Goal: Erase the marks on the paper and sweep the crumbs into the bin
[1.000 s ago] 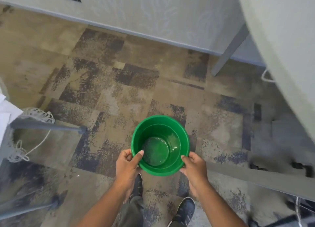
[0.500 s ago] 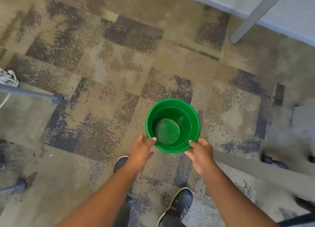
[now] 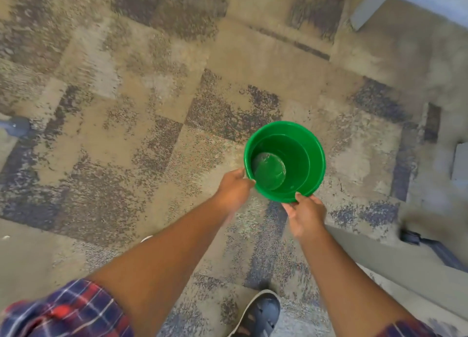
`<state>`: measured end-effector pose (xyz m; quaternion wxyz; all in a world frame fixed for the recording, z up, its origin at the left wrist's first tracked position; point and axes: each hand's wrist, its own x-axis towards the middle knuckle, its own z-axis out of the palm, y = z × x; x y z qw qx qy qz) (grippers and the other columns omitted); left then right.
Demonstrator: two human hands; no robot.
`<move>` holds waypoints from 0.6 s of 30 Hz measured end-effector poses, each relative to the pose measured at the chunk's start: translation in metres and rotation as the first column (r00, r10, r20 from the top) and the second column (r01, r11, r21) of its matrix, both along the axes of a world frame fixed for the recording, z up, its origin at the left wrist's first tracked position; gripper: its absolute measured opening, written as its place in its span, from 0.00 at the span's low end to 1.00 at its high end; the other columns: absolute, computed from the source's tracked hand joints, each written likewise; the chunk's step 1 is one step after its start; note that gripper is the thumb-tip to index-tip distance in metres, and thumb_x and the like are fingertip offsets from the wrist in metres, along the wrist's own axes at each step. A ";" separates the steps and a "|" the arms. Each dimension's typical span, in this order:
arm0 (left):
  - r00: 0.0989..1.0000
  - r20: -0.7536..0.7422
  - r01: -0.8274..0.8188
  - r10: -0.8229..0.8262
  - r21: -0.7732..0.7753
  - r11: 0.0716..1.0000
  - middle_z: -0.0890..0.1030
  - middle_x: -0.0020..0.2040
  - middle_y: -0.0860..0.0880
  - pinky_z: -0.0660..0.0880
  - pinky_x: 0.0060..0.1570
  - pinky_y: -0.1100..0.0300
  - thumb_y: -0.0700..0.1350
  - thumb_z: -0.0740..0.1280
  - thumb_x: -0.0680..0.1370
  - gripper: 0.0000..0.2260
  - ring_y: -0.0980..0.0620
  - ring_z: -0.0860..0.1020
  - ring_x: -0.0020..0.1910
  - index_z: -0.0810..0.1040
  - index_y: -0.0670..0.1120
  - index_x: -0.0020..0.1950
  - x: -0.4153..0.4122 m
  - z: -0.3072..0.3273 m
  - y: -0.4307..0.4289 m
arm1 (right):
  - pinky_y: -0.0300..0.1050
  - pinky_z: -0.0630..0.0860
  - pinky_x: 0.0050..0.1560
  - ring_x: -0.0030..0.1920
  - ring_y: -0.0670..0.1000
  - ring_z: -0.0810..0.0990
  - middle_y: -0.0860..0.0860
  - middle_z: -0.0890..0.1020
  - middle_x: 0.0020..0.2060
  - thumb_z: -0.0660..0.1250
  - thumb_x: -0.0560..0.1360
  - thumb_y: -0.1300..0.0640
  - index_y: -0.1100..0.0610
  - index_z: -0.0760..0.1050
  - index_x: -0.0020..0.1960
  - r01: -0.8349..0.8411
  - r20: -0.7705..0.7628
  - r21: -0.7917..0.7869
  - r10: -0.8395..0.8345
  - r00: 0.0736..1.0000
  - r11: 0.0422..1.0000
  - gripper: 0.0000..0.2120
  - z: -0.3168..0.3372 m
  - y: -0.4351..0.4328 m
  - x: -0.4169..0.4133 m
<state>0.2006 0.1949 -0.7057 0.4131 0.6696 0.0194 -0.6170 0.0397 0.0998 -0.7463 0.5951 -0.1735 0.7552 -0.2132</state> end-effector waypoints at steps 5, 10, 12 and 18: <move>0.997 -0.035 0.069 -0.069 0.005 0.998 0.68 0.81 0.47 0.67 0.78 0.43 0.32 0.61 0.84 0.27 0.47 0.70 0.77 0.63 0.45 0.82 -0.009 -0.011 -0.015 | 0.63 0.81 0.63 0.58 0.62 0.83 0.62 0.81 0.59 0.62 0.82 0.72 0.62 0.76 0.56 -0.012 -0.004 0.007 0.012 1.000 1.000 0.09 -0.019 -0.012 -0.005; 0.988 -0.056 0.148 -0.147 0.032 0.988 0.66 0.82 0.45 0.65 0.79 0.41 0.33 0.62 0.83 0.29 0.45 0.67 0.79 0.61 0.46 0.84 -0.014 -0.016 -0.015 | 0.60 0.83 0.61 0.55 0.60 0.85 0.62 0.82 0.58 0.63 0.82 0.70 0.63 0.76 0.62 -0.084 -0.068 0.068 0.089 0.994 0.994 0.10 -0.023 -0.011 -0.017; 0.983 -0.071 0.171 -0.169 0.028 0.985 0.67 0.82 0.44 0.64 0.78 0.40 0.33 0.61 0.83 0.29 0.42 0.67 0.79 0.60 0.46 0.84 -0.016 -0.013 -0.012 | 0.57 0.83 0.62 0.53 0.57 0.85 0.61 0.82 0.56 0.64 0.83 0.69 0.63 0.76 0.64 -0.123 -0.086 0.101 0.132 0.987 0.987 0.11 -0.020 -0.009 -0.021; 0.973 -0.065 0.222 -0.220 0.025 0.975 0.66 0.82 0.46 0.74 0.47 0.73 0.31 0.61 0.83 0.33 0.53 0.80 0.60 0.56 0.48 0.85 -0.009 0.012 0.003 | 0.57 0.84 0.55 0.52 0.60 0.85 0.60 0.84 0.56 0.66 0.80 0.66 0.61 0.74 0.62 -0.385 -0.385 0.102 0.393 0.835 0.917 0.11 -0.010 0.002 -0.015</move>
